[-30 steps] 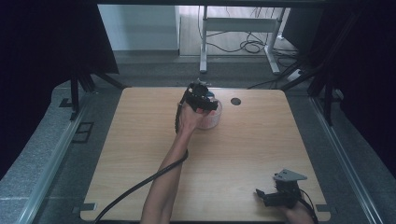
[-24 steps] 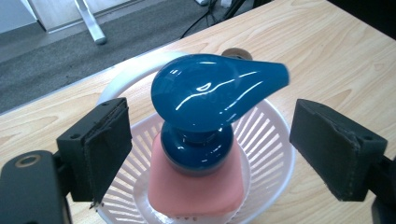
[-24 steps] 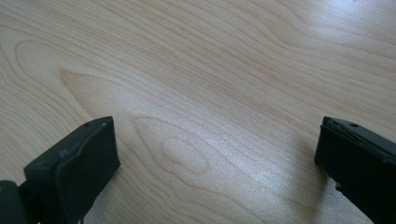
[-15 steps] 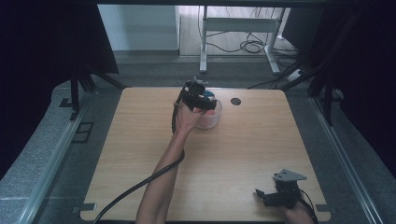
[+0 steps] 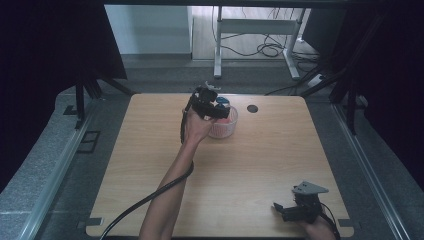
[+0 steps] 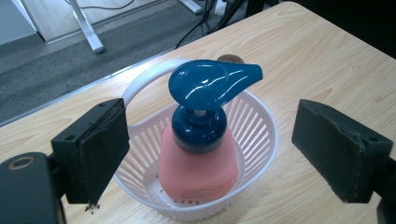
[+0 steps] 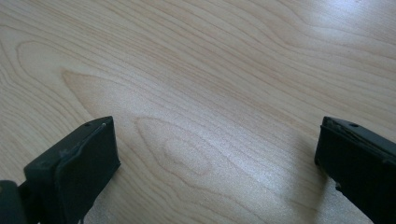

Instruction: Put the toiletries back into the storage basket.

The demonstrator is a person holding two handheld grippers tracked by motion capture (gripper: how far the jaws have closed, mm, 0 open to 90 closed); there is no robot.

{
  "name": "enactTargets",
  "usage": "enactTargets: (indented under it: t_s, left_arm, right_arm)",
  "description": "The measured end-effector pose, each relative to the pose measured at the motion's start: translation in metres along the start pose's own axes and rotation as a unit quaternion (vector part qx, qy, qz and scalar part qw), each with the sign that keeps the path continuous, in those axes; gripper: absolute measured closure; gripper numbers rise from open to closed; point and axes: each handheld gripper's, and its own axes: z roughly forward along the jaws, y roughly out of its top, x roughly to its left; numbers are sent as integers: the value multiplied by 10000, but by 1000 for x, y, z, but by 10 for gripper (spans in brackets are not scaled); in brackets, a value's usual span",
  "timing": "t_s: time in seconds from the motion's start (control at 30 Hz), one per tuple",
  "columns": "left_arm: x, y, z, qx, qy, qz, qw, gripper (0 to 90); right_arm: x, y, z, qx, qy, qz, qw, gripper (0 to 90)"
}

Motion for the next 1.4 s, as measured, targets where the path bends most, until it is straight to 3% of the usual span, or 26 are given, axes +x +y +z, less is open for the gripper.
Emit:
enactTargets:
  t_s: [0.6,1.4]
  left_arm:
    - [-7,-10,-26,-119,-34,415,9991,107]
    - [-13,-36,-56,-204,-273,474,9983,106]
  right_arm:
    - [1,0,0,1,-6,8,10000,0]
    - [1,0,0,5,-20,-7,10000,0]
